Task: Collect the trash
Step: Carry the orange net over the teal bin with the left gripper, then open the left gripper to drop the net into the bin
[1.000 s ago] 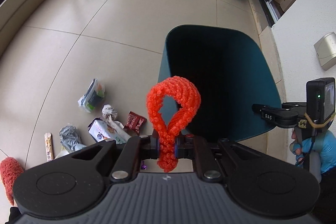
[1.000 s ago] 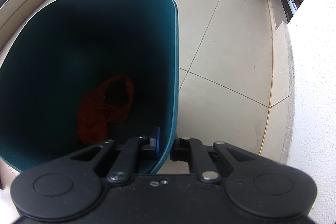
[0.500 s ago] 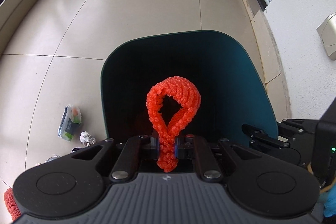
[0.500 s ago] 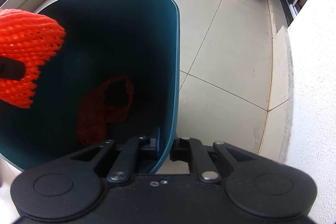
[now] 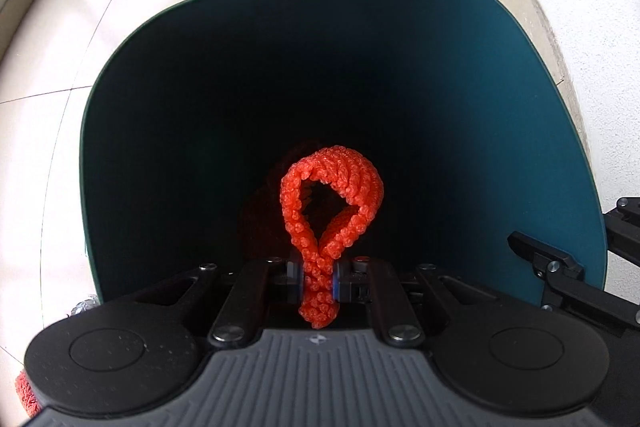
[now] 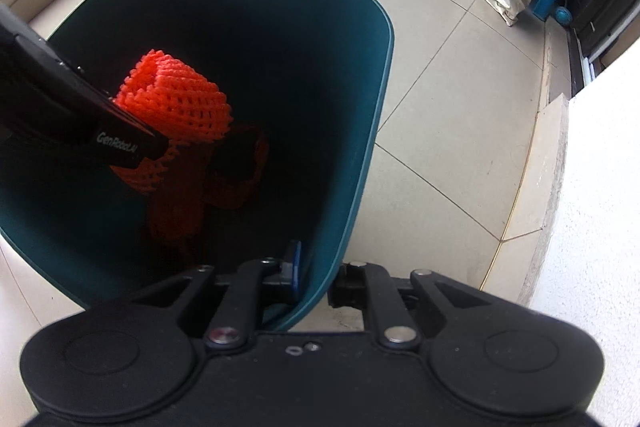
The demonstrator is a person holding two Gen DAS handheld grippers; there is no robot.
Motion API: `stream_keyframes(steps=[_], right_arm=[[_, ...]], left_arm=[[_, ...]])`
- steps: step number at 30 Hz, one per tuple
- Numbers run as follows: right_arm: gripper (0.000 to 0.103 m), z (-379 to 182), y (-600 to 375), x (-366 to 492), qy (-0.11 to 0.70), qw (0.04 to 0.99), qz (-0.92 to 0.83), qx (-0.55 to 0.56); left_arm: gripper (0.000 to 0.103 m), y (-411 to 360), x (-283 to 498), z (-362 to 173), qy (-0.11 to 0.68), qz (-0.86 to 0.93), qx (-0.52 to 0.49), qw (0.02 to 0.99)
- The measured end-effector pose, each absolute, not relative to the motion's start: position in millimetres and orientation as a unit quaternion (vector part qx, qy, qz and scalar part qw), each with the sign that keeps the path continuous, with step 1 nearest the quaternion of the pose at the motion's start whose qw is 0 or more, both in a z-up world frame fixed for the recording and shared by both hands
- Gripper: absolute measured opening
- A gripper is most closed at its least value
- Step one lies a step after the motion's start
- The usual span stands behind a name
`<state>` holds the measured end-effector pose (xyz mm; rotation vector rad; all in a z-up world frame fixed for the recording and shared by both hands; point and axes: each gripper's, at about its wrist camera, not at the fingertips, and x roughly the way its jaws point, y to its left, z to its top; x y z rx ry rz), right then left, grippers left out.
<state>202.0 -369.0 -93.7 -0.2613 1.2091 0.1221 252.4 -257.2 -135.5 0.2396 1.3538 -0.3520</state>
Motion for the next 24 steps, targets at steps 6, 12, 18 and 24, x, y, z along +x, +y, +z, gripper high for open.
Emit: stream_keyframes(steps=[6, 12, 18, 24], right_arm=[[0.012, -96, -364, 202, 0.573, 0.803, 0.067, -0.150], [0.013, -96, -350, 206, 0.584, 0.790, 0.077, -0.168], [0.013, -94, -353, 207, 0.585, 0.790, 0.075, -0.168], [0.013, -94, -358, 208, 0.587, 0.790, 0.070, -0.165]], left_arm=[[0.011, -264, 265, -151, 0.640, -0.152, 0.123, 0.743], [0.012, -269, 270, -164, 0.665, -0.152, 0.124, 0.720], [0.034, -256, 274, -163, 0.665, -0.167, 0.095, 0.722], [0.064, -255, 261, -145, 0.639, -0.194, 0.079, 0.740]])
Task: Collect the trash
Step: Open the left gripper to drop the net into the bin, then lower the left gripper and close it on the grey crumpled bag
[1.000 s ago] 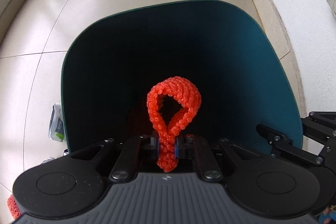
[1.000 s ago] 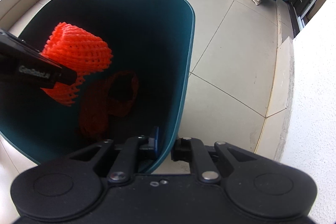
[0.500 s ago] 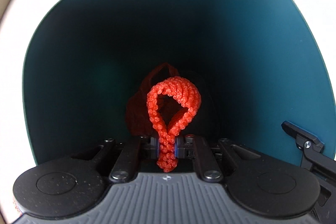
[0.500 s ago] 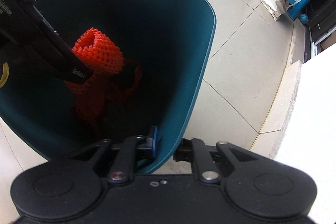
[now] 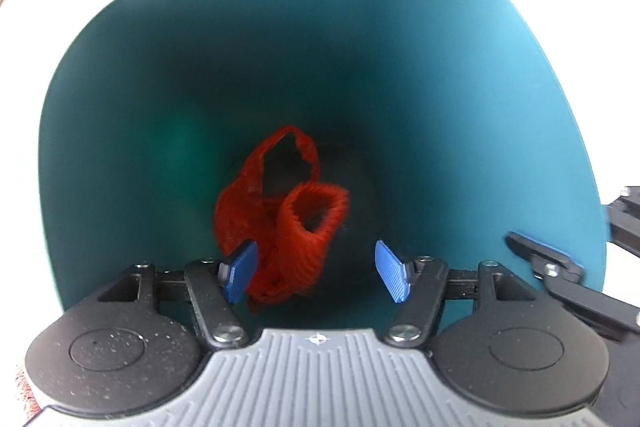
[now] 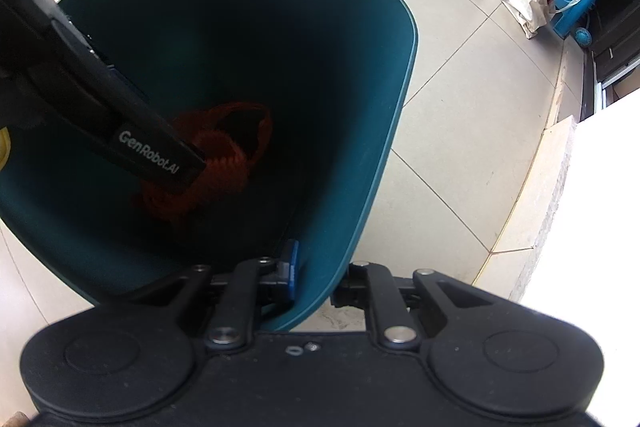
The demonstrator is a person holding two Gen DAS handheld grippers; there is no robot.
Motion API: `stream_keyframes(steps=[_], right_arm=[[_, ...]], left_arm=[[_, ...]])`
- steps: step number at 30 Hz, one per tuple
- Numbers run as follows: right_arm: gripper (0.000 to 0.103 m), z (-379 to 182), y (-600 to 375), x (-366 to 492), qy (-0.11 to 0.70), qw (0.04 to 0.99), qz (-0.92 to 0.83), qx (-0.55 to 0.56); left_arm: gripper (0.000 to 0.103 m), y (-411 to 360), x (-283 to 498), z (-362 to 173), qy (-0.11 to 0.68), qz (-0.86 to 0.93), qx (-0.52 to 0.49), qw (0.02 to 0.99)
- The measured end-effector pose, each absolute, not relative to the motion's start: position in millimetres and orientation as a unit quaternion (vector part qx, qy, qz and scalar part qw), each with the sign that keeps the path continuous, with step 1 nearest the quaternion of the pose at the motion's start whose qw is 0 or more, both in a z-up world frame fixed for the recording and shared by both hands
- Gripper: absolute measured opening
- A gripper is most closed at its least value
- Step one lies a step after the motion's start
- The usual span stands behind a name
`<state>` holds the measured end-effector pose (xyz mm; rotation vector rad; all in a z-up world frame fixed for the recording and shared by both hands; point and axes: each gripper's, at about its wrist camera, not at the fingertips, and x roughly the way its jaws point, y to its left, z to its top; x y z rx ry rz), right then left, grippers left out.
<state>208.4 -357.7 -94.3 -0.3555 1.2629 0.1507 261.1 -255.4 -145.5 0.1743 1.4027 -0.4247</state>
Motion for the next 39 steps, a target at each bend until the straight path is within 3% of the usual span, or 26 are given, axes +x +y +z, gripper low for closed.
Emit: stream_keyframes(steps=[13, 30, 35, 39], right_arm=[[0.013, -86, -367, 208, 0.585, 0.800, 0.055, -0.121], [0.011, -83, -360, 207, 0.587, 0.798, 0.031, -0.128], [0.011, -84, -359, 205, 0.588, 0.799, 0.029, -0.122], [0.011, -83, -361, 204, 0.585, 0.802, 0.029, -0.112]], left_arm=[[0.064, -220, 228, -85, 0.590, -0.220, 0.056, 0.775], [0.064, -94, 179, -24, 0.539, -0.205, -0.019, 0.817], [0.081, -54, 165, -32, 0.526, -0.171, -0.005, 0.833], [0.082, -23, 172, -67, 0.545, -0.133, 0.007, 0.828]])
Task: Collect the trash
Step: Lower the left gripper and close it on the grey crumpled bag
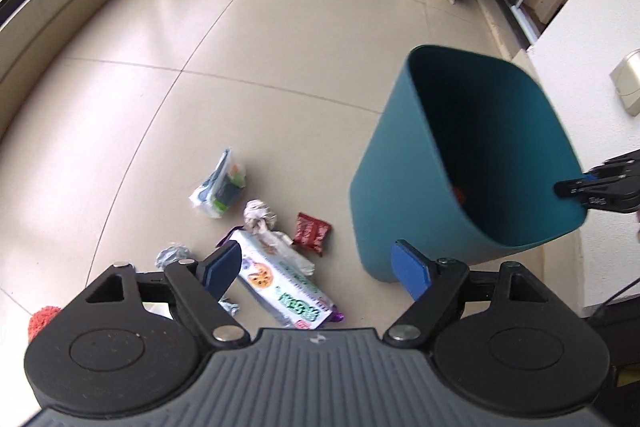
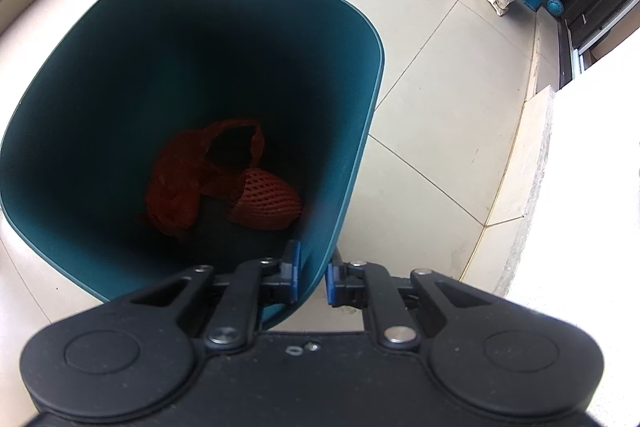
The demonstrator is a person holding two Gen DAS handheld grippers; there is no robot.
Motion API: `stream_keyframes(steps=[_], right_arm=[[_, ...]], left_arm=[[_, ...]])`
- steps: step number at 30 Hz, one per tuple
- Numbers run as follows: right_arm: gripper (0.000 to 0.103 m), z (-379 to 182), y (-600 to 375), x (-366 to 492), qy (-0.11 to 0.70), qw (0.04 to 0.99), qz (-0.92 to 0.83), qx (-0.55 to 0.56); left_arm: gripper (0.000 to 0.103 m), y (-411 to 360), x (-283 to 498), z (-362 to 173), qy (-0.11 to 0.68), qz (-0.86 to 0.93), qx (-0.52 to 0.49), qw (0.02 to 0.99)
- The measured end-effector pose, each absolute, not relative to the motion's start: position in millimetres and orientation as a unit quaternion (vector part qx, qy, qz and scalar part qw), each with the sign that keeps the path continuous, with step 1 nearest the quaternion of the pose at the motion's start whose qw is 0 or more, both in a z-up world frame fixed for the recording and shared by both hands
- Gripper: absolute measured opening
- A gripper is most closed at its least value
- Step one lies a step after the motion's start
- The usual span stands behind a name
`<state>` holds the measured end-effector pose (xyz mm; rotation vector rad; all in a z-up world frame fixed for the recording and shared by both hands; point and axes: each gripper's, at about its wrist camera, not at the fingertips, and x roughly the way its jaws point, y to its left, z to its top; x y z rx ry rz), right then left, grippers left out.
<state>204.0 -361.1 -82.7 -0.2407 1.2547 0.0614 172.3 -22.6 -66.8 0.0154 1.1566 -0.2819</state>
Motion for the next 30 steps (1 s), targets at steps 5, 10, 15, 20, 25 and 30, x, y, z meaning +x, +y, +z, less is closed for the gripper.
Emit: stream_keyframes(steps=[5, 10, 15, 20, 25, 30], right_arm=[[0.011, -82, -364, 202, 0.583, 0.805, 0.029, -0.110], [0.011, -81, -365, 201, 0.581, 0.806, 0.029, -0.109], [0.011, -80, -367, 200, 0.581, 0.807, 0.031, -0.103], [0.011, -80, -366, 200, 0.580, 0.807, 0.030, -0.107], [0.011, -81, -365, 201, 0.579, 0.807, 0.031, -0.106], [0.012, -83, -365, 202, 0.581, 0.806, 0.031, -0.107]], left_arm=[[0.082, 17, 190, -125, 0.584, -0.084, -0.005, 0.808], [0.082, 60, 208, -185, 0.622, -0.035, -0.028, 0.782], [0.082, 82, 219, -240, 0.655, -0.007, -0.052, 0.754], [0.082, 72, 230, -293, 0.687, 0.005, -0.042, 0.726], [0.082, 61, 228, -320, 0.690, 0.009, -0.009, 0.723], [0.071, 62, 229, -329, 0.684, 0.020, 0.003, 0.729]])
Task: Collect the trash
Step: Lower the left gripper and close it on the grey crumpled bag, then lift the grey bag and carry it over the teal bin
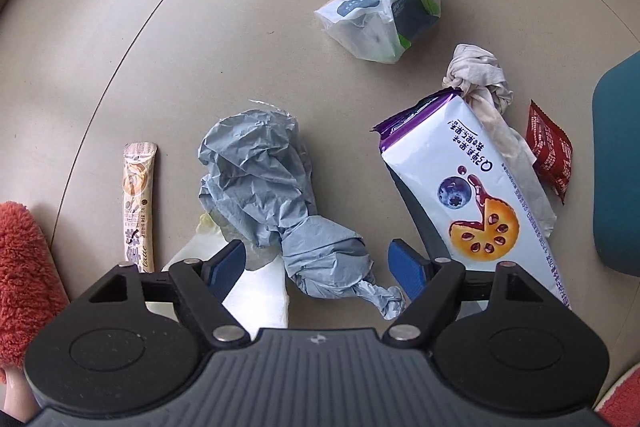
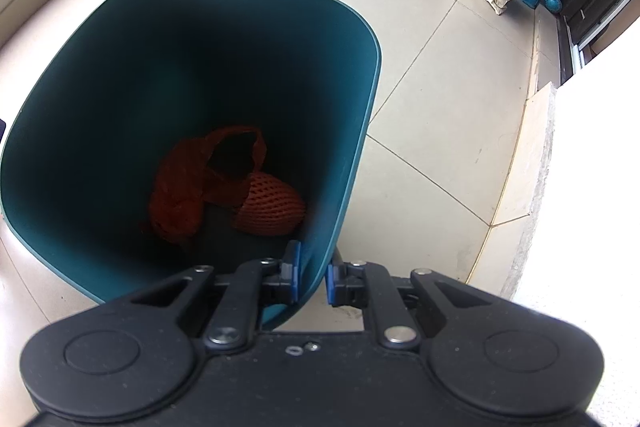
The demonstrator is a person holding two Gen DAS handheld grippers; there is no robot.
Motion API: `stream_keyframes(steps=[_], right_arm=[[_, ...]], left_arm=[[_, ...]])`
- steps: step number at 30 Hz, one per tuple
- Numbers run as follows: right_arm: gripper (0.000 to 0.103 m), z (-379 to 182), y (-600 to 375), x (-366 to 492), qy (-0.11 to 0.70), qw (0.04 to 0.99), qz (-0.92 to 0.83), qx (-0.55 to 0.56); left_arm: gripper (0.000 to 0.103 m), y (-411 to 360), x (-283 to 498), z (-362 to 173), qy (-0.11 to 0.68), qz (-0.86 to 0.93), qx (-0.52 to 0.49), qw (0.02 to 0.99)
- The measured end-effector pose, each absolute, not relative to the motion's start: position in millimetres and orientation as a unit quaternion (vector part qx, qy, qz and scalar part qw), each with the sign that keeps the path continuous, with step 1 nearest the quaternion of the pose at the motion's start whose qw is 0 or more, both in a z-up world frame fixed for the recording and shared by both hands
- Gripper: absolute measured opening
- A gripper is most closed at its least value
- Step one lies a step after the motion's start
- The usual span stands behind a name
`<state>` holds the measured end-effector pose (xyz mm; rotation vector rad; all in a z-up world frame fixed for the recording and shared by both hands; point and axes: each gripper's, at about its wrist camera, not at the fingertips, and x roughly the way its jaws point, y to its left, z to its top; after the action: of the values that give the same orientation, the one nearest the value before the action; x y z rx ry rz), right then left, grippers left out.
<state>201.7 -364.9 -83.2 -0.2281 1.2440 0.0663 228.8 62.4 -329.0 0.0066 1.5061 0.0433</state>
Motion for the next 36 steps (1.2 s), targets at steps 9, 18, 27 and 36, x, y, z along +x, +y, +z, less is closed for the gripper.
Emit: stream_keyframes(steps=[9, 18, 27, 36], right_arm=[[0.011, -81, -365, 201, 0.580, 0.807, 0.029, -0.106], [0.011, -81, -366, 198, 0.576, 0.810, 0.029, -0.105], [0.011, -81, -367, 196, 0.572, 0.813, 0.034, -0.102], [0.011, -82, -363, 195, 0.565, 0.818, 0.038, -0.102]], left_arm=[[0.044, 64, 231, -327, 0.675, 0.030, 0.013, 0.737], [0.043, 64, 224, -285, 0.654, 0.039, 0.017, 0.755], [0.043, 40, 225, -198, 0.621, 0.007, 0.017, 0.784], [0.043, 0, 211, -105, 0.575, -0.062, 0.025, 0.816]])
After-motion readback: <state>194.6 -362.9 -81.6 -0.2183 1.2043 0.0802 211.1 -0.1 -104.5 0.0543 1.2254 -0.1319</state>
